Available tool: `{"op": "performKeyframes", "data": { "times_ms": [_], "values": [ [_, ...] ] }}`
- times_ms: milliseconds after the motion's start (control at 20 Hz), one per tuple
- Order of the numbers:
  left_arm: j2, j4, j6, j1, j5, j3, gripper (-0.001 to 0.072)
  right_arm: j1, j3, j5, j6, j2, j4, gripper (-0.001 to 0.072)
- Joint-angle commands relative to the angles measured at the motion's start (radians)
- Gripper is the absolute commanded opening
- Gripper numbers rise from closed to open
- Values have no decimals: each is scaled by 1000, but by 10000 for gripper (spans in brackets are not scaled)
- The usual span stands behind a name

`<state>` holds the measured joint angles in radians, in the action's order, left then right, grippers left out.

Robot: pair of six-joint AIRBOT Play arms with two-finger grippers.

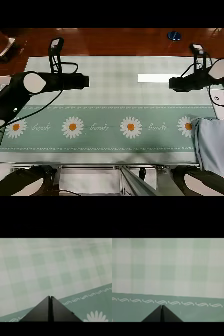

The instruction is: Fold the shirts.

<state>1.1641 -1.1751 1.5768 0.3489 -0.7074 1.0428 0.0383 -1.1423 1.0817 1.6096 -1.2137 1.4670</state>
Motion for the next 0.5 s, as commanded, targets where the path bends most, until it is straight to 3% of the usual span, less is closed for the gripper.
{"op": "performKeyframes", "data": {
  "times_ms": [0,450],
  "values": [
    [60,-34,25,-30,-58,23,27,18,26,-31,18,-41,32,17],
    [61,-33,25,-31,-60,23,27,19,26,9,18,-42,28,16]
  ]
}}
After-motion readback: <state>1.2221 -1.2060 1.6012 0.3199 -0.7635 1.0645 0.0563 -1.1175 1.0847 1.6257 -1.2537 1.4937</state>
